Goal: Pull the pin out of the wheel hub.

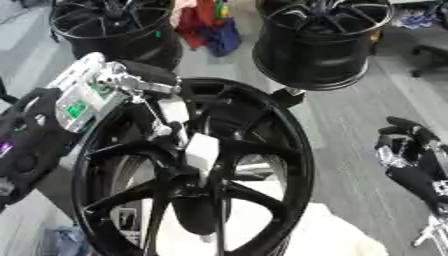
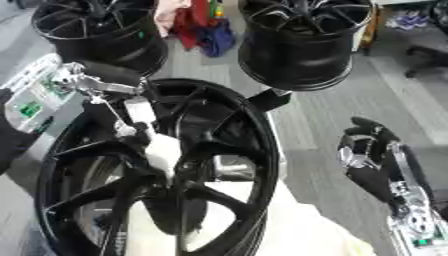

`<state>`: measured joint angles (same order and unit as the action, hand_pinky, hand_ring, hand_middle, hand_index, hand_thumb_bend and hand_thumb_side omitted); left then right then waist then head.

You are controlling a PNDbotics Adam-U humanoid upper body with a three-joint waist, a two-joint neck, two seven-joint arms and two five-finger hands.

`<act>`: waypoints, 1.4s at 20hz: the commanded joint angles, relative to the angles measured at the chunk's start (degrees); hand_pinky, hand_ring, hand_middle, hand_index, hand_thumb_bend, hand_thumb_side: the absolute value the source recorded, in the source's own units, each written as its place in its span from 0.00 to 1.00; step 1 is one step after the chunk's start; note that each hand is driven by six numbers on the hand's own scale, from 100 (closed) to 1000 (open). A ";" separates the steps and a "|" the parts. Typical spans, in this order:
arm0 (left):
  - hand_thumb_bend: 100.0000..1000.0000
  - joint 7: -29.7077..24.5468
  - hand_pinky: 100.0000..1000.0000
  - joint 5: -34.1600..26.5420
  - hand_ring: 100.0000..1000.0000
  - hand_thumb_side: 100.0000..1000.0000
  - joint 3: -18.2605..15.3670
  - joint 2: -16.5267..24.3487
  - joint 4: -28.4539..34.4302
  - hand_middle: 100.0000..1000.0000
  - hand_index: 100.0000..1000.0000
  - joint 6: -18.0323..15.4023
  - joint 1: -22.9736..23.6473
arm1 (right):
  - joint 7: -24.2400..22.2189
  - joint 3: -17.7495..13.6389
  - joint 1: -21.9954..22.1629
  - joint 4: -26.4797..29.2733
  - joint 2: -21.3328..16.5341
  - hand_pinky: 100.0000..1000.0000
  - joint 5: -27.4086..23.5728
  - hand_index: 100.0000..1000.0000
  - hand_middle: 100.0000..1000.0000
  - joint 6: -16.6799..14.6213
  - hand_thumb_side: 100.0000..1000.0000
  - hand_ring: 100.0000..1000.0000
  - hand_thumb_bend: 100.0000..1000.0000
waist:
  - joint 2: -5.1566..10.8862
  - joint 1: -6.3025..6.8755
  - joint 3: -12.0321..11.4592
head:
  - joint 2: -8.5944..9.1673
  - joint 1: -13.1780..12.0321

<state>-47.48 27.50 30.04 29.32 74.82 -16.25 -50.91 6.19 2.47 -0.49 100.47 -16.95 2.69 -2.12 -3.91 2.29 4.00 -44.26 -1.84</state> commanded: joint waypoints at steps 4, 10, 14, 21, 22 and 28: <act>0.00 -4.49 0.26 -2.50 0.36 0.20 -3.06 3.33 3.86 0.52 0.68 -3.63 -3.44 | -0.10 -0.25 -0.39 0.56 -0.97 0.64 -0.30 0.80 0.63 -0.09 0.12 0.55 0.00 | 0.90 -0.24 -0.17 | 0.14 -0.28; 0.00 -4.49 0.26 -3.87 0.36 0.08 -4.67 5.21 6.34 0.52 0.68 -2.45 -4.60 | -0.07 -0.30 -0.32 0.53 -1.05 0.64 -0.30 0.80 0.63 -0.10 0.11 0.55 0.00 | 1.04 -0.18 -0.28 | 0.14 -0.29; 0.00 -3.41 0.26 -2.90 0.36 0.07 -6.41 7.04 4.82 0.52 0.69 -1.16 -5.72 | 0.67 -1.25 0.62 0.32 -1.26 0.64 -0.11 0.80 0.63 -0.03 0.11 0.55 0.00 | 1.65 0.39 -2.02 | 0.14 1.96; 0.00 2.87 0.26 1.93 0.37 0.05 -16.70 17.33 3.76 0.53 0.70 5.02 1.54 | 2.15 -2.54 1.07 0.44 -1.13 0.64 0.36 0.80 0.63 -0.09 0.11 0.55 0.00 | 1.18 0.23 -5.95 | 0.14 4.38; 0.00 3.46 0.27 2.17 0.37 0.03 -18.24 18.88 3.06 0.53 0.70 5.44 3.07 | 2.18 -2.54 1.00 0.48 -1.08 0.64 0.35 0.80 0.63 -0.09 0.11 0.55 0.00 | 1.07 0.13 -5.98 | 0.14 4.34; 0.00 3.92 0.35 2.55 0.43 0.00 -23.46 25.72 -3.37 0.59 0.74 7.07 11.98 | 2.00 -2.35 0.53 0.61 -0.53 0.64 0.18 0.80 0.63 -0.09 0.11 0.55 0.00 | 0.66 -0.54 -5.66 | 0.14 3.76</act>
<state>-43.74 29.71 8.29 51.83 72.25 -9.78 -38.27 8.13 0.36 0.54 100.14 -16.91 2.88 -2.08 -3.65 1.66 -1.73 -44.26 2.06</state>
